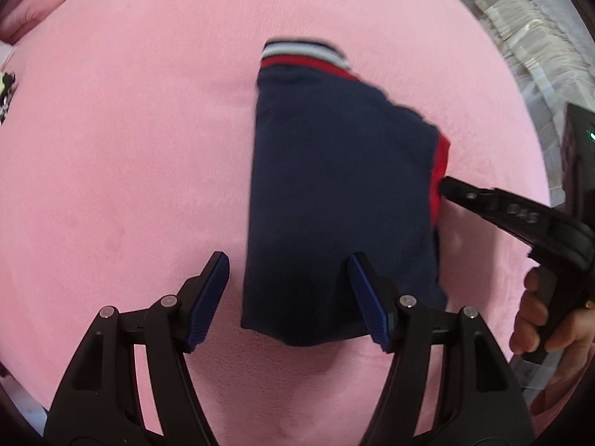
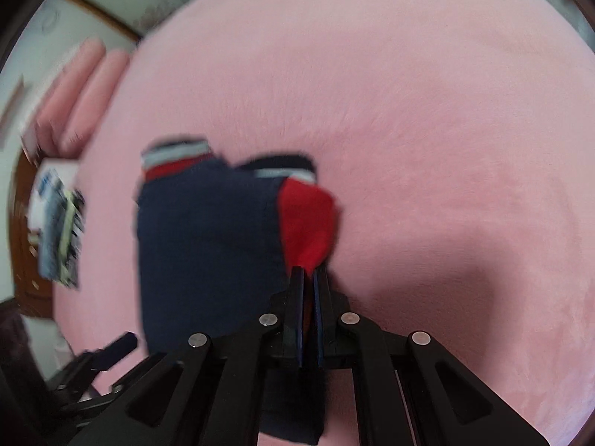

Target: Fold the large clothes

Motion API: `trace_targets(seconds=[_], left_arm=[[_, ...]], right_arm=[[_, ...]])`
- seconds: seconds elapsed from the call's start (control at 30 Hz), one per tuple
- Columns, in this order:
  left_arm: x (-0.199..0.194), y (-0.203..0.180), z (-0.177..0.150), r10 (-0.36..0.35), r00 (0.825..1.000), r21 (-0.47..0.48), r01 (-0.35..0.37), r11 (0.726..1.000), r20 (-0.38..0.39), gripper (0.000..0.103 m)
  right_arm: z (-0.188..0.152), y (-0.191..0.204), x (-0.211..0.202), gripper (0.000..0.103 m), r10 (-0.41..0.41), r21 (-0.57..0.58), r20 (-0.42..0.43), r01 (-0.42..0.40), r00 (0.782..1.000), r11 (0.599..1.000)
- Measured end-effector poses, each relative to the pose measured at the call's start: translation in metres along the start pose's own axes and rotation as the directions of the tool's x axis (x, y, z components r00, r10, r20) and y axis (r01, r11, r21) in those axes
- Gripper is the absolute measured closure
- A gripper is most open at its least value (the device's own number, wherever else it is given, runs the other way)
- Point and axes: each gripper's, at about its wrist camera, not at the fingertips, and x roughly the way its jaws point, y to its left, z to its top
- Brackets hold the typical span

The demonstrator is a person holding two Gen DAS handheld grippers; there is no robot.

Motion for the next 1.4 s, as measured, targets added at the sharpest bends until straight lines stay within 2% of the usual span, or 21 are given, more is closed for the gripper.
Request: trace_targets(seconds=[0.1, 0.17, 0.23, 0.3, 0.33, 0.37, 0.4, 0.47, 0.53, 0.6, 0.7, 0.83, 0.93, 0.97, 1.0, 1.03, 1.1, 1.2, 1.27, 1.33, 1.4], left_arm=[[-0.012, -0.003, 0.007, -0.027, 0.999, 0.040, 0.026, 0.999, 0.032, 0.042], [-0.017, -0.004, 0.020, -0.062, 0.997, 0.063, 0.059, 0.996, 0.055, 0.058], [-0.016, -0.005, 0.031, -0.091, 0.995, 0.048, 0.089, 0.995, 0.039, 0.083], [-0.005, 0.002, 0.050, -0.168, 0.986, -0.022, 0.168, 0.986, -0.006, 0.095], [0.001, 0.004, 0.061, -0.206, 0.978, -0.044, 0.205, 0.978, -0.019, 0.100], [0.011, 0.007, 0.069, -0.264, 0.964, -0.075, 0.261, 0.962, -0.037, 0.101], [0.018, 0.009, 0.076, -0.279, 0.959, -0.087, 0.274, 0.958, -0.051, 0.101], [0.034, 0.010, 0.086, -0.271, 0.959, -0.104, 0.262, 0.959, -0.086, 0.102], [0.046, 0.009, 0.091, -0.285, 0.954, -0.092, 0.276, 0.957, -0.096, 0.102], [0.054, 0.006, 0.094, -0.256, 0.961, -0.061, 0.250, 0.966, -0.103, 0.102], [0.063, 0.001, 0.093, -0.208, 0.974, 0.014, 0.210, 0.978, -0.095, 0.102], [0.064, 0.013, 0.096, -0.271, 0.958, -0.013, 0.271, 0.963, -0.095, 0.103], [0.059, 0.019, 0.099, -0.278, 0.956, -0.009, 0.278, 0.961, -0.091, 0.103], [0.056, 0.019, 0.099, -0.260, 0.962, 0.003, 0.261, 0.965, -0.083, 0.103], [0.052, 0.020, 0.099, -0.245, 0.966, 0.013, 0.246, 0.969, -0.080, 0.103], [0.045, 0.022, 0.098, -0.229, 0.971, 0.020, 0.231, 0.973, -0.072, 0.103], [0.029, 0.025, 0.091, -0.260, 0.964, 0.006, 0.261, 0.965, -0.056, 0.103], [-0.004, 0.029, 0.073, -0.275, 0.960, 0.006, 0.275, 0.961, -0.050, 0.103], [-0.011, 0.026, 0.059, -0.296, 0.953, -0.003, 0.297, 0.955, -0.064, 0.103], [-0.012, 0.023, 0.046, -0.313, 0.945, -0.026, 0.312, 0.950, -0.094, 0.102], [-0.007, 0.018, 0.037, -0.305, 0.945, -0.048, 0.301, 0.952, -0.122, 0.102]], right_arm=[[0.002, -0.005, -0.025, 0.097, 0.079, 0.032, 0.048, -0.081, 0.996, 0.996], [0.004, -0.001, -0.034, 0.097, 0.170, 0.008, 0.040, -0.171, 0.985, 0.985], [0.005, 0.009, -0.031, 0.097, 0.243, -0.027, -0.001, -0.242, 0.970, 0.970], [0.004, 0.023, -0.023, 0.097, 0.271, -0.052, -0.040, -0.272, 0.962, 0.961], [0.002, 0.029, -0.015, 0.097, 0.321, -0.052, -0.072, -0.325, 0.944, 0.944], [0.000, 0.032, -0.007, 0.097, 0.359, -0.032, -0.094, -0.363, 0.929, 0.931], [-0.001, 0.036, 0.000, 0.097, 0.364, -0.023, -0.114, -0.369, 0.924, 0.929], [-0.003, 0.045, 0.018, 0.097, 0.320, -0.035, -0.148, -0.328, 0.936, 0.944], [-0.002, 0.051, 0.036, 0.097, 0.315, -0.039, -0.159, -0.325, 0.936, 0.945], [0.000, 0.056, 0.055, 0.099, 0.289, -0.032, -0.167, -0.298, 0.943, 0.954], [0.013, 0.051, 0.061, 0.102, 0.221, -0.040, -0.113, -0.226, 0.969, 0.973], [0.017, 0.028, 0.054, 0.103, 0.215, 0.038, -0.066, -0.213, 0.974, 0.976], [0.011, 0.019, 0.026, 0.103, 0.116, -0.030, 0.011, -0.116, 0.993, 0.993], [0.009, 0.017, 0.018, 0.103, 0.026, -0.064, 0.043, -0.023, 0.999, 0.998], [0.008, 0.011, 0.010, 0.103, -0.073, -0.090, 0.069, 0.079, 0.995, 0.993], [0.005, 0.005, 0.004, 0.103, -0.076, -0.086, 0.071, 0.082, 0.995, 0.993], [0.000, -0.005, -0.015, 0.103, -0.010, -0.056, 0.080, 0.015, 0.997, 0.998], [-0.014, 0.004, -0.040, 0.103, 0.058, -0.098, 0.086, -0.049, 0.995, 0.994], [-0.022, 0.020, -0.042, 0.103, 0.131, -0.110, 0.046, -0.125, 0.990, 0.986], [-0.037, 0.034, -0.038, 0.103, 0.226, -0.101, -0.021, -0.227, 0.974, 0.969], [-0.062, 0.057, -0.038, 0.103, 0.282, -0.096, -0.070, -0.288, 0.957, 0.953]])
